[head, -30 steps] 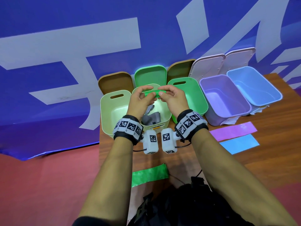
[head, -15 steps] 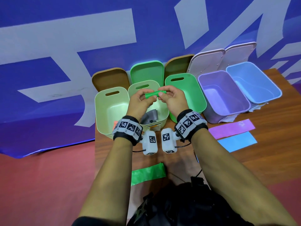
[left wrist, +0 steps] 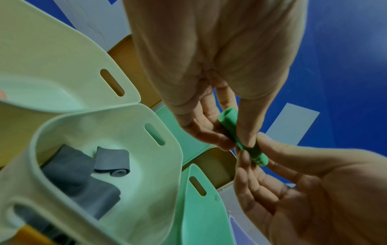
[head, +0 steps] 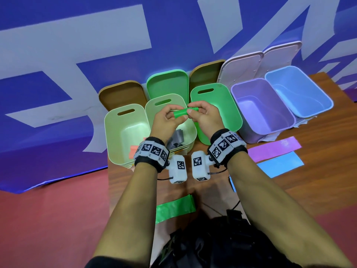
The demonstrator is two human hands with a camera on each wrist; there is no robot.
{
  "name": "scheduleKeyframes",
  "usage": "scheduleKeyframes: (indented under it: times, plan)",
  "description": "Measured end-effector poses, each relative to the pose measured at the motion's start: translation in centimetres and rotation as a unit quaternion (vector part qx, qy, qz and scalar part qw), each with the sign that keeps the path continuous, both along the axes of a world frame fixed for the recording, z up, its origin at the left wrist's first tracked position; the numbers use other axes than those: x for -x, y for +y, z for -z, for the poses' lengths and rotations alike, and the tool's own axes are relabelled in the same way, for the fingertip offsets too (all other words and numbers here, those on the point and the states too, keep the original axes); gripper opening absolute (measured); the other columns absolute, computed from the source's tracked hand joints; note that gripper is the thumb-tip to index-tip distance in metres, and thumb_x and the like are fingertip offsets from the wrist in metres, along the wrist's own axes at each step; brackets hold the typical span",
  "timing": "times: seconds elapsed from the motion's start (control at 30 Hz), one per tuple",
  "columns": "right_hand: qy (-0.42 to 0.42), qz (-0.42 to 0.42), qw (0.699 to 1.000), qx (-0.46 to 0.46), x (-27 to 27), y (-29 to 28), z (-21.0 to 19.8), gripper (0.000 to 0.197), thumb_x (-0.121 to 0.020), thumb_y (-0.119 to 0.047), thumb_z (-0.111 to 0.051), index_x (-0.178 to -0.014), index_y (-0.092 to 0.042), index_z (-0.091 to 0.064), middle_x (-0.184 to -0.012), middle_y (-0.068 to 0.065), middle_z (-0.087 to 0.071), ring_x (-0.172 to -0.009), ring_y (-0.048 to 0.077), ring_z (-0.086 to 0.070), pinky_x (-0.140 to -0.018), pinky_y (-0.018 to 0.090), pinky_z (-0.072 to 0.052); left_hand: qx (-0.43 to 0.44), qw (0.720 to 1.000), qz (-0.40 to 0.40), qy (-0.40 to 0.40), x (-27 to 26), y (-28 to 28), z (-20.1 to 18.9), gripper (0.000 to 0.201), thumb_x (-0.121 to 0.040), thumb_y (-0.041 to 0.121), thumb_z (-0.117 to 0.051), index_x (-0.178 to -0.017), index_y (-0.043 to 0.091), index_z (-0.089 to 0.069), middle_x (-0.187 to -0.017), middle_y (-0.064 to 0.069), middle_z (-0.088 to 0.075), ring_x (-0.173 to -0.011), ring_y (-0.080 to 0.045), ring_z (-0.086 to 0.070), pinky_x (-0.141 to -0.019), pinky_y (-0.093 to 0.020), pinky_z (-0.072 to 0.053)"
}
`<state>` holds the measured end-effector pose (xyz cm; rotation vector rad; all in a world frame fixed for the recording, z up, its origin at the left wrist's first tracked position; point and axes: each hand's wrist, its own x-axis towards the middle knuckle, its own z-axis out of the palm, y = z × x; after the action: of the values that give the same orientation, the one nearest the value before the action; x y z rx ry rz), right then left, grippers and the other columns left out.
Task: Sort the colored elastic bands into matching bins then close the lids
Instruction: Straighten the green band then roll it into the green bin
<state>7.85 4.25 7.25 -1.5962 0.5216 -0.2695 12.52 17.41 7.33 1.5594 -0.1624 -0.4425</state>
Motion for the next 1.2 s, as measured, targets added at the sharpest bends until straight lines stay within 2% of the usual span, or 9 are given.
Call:
scheduleKeyframes:
  times: [0.23,0.33,0.4,0.47,0.63,0.73,0.97,1.07,1.2]
  plan:
    - [0.043,0.015,0.999,0.013,1.7,-2.5,1.3,0.015,-0.088,-0.007,-0.068,-0.100,-0.016,-0.068,-0.079,-0.006,-0.059,-0.075,0.011,-0.054,-0.078,0.027,-0.047,-0.074,0.997,0.031,0.002,1.0,-2.7,1.8,0.021,-0.082,0.004,-0.075,-0.100,0.011,-0.067,-0.082,0.000,-0.065,-0.068,-0.003,-0.059,-0.072,-0.022,-0.047]
    - [0.066,0.021,0.998,0.005,2.2,-4.0,2.0,0.022,-0.086,-0.007,-0.072,-0.107,-0.012,-0.069,-0.091,-0.008,-0.062,-0.096,0.013,-0.059,-0.090,0.032,-0.050,-0.118,0.992,0.039,-0.012,1.0,-4.2,2.3,0.017,-0.081,0.013,-0.075,-0.097,0.016,-0.070,-0.088,-0.010,-0.064,-0.074,-0.020,-0.052,-0.076,-0.032,-0.045]
    - [0.073,0.021,0.997,0.005,2.4,-5.0,2.3,0.026,-0.084,-0.006,-0.073,-0.109,-0.012,-0.069,-0.102,-0.005,-0.064,-0.109,0.014,-0.058,-0.097,0.033,-0.049,-0.162,0.985,0.045,-0.047,1.0,-5.2,2.8,0.016,-0.083,0.015,-0.074,-0.095,0.024,-0.070,-0.103,-0.011,-0.066,-0.077,-0.018,-0.053,-0.083,-0.033,-0.048]
    - [0.071,0.018,0.997,0.013,2.6,-6.2,2.6,0.027,-0.083,-0.004,-0.074,-0.108,-0.013,-0.069,-0.107,-0.004,-0.065,-0.110,0.012,-0.056,-0.098,0.031,-0.047,-0.194,0.977,0.050,-0.077,1.1,-6.4,3.2,0.019,-0.083,0.015,-0.074,-0.095,0.029,-0.069,-0.112,-0.010,-0.063,-0.077,-0.010,-0.051,-0.085,-0.029,-0.047]
    - [0.092,-0.008,0.995,0.047,2.7,-9.2,3.8,0.024,-0.081,-0.006,-0.075,-0.100,-0.020,-0.070,-0.099,-0.015,-0.063,-0.105,0.011,-0.059,-0.096,0.029,-0.045,-0.212,0.972,0.040,-0.090,1.5,-9.4,4.7,0.029,-0.081,0.003,-0.073,-0.094,0.028,-0.069,-0.106,-0.009,-0.061,-0.070,-0.010,-0.052,-0.078,-0.028,-0.047]
    - [0.108,-0.027,0.992,0.059,2.9,-10.7,4.5,0.026,-0.080,-0.007,-0.075,-0.095,-0.028,-0.069,-0.107,-0.009,-0.066,-0.102,0.016,-0.065,-0.098,0.035,-0.049,-0.218,0.974,0.035,-0.056,1.8,-10.9,5.7,0.033,-0.081,0.000,-0.069,-0.091,0.032,-0.068,-0.109,-0.006,-0.065,-0.067,-0.011,-0.057,-0.074,-0.026,-0.046]
    - [0.134,-0.080,0.985,0.074,3.4,-12.9,5.3,0.027,-0.084,-0.005,-0.068,-0.104,-0.022,-0.071,-0.107,-0.007,-0.069,-0.095,0.014,-0.066,-0.093,0.029,-0.050,-0.227,0.974,0.001,-0.029,2.9,-12.8,7.0,0.031,-0.082,0.000,-0.067,-0.099,0.026,-0.067,-0.103,0.001,-0.063,-0.072,-0.012,-0.058,-0.078,-0.025,-0.049]
    - [0.137,-0.104,0.982,0.077,3.6,-13.0,5.6,0.025,-0.086,-0.004,-0.068,-0.107,-0.018,-0.071,-0.108,-0.008,-0.068,-0.101,0.013,-0.063,-0.093,0.026,-0.047,-0.236,0.971,-0.009,-0.020,3.3,-12.8,7.3,0.027,-0.084,0.000,-0.065,-0.101,0.020,-0.069,-0.095,0.005,-0.063,-0.077,-0.010,-0.059,-0.077,-0.021,-0.049]
    - [0.139,-0.115,0.981,0.074,3.5,-12.3,6.4,0.023,-0.084,-0.004,-0.070,-0.101,-0.020,-0.071,-0.103,-0.009,-0.068,-0.103,0.012,-0.063,-0.099,0.034,-0.050,-0.233,0.972,-0.019,-0.008,3.6,-11.9,7.4,0.022,-0.084,-0.002,-0.064,-0.097,0.015,-0.068,-0.085,0.006,-0.065,-0.078,-0.008,-0.060,-0.078,-0.019,-0.050]
